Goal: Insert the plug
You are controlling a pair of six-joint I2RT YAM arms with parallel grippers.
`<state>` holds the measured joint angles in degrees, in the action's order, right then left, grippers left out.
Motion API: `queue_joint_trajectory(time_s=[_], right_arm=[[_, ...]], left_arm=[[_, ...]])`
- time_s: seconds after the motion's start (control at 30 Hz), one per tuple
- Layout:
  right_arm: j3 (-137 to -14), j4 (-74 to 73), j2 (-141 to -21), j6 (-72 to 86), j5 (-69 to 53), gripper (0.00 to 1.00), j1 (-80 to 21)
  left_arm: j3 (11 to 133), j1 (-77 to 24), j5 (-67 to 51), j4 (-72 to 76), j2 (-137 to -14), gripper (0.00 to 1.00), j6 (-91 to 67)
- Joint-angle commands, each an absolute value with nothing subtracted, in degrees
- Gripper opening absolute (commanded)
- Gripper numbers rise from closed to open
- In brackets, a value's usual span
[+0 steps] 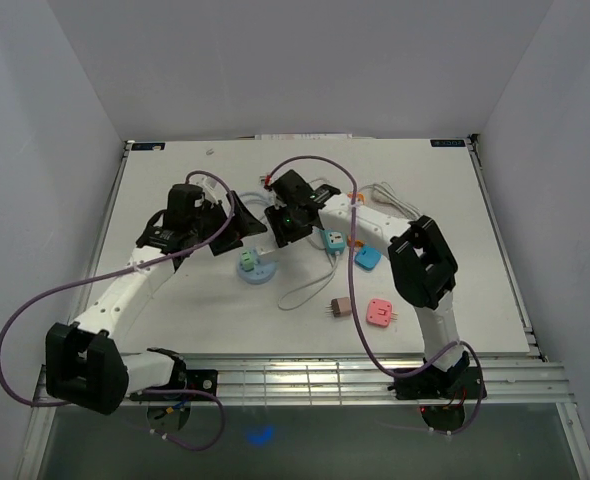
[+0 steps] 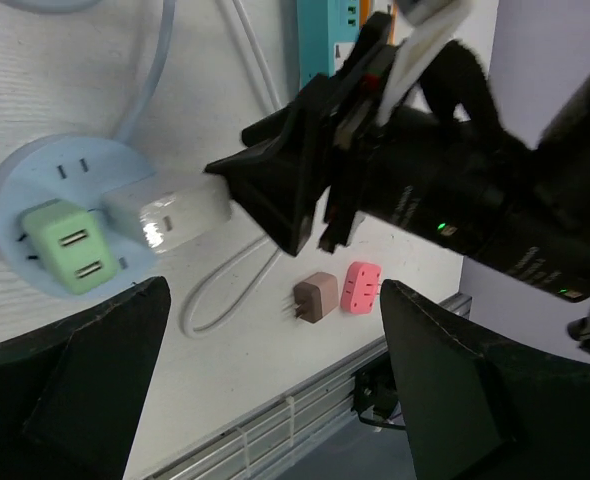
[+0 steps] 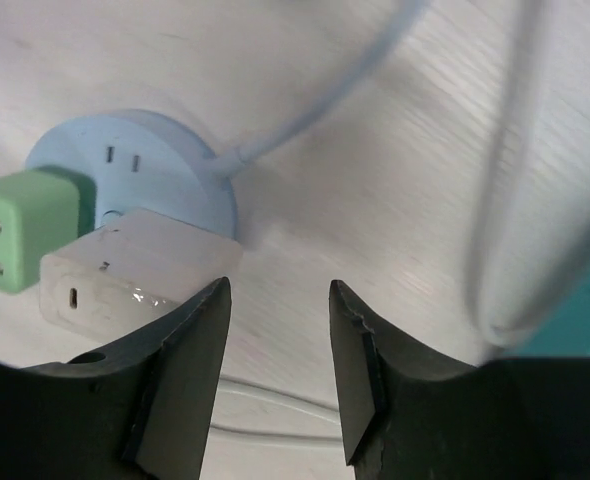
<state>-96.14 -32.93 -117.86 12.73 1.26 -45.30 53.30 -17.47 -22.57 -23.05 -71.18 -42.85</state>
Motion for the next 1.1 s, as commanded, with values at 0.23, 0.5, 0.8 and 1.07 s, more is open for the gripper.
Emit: queue_joint_trajectory(time_s=[0.23, 0.5, 0.8, 1.07], right_arm=[[-104.9, -32.1, -121.9, 14.7, -3.7, 0.52, -49.9], [-90.5, -30.1, -107.1, 11.3, -2.4, 0.65, -39.2], [-77.1, -24.8, -99.7, 7.6, 2.6, 0.8, -31.8], [-80.2, -23.0, -105.4, 7.8, 1.5, 0.86, -31.2]], left_arm=[[55.6, -13.3, -24.5, -31.0, -63.9, 0.96, -36.5], [59.6, -21.9, -20.8, -29.0, -69.1, 0.96, -35.2], [62.9, -31.4, -19.1, -24.0, -83.3, 0.97, -36.2], [60.4, -30.7, -22.5, -19.2, -93.1, 0.96, -38.0]])
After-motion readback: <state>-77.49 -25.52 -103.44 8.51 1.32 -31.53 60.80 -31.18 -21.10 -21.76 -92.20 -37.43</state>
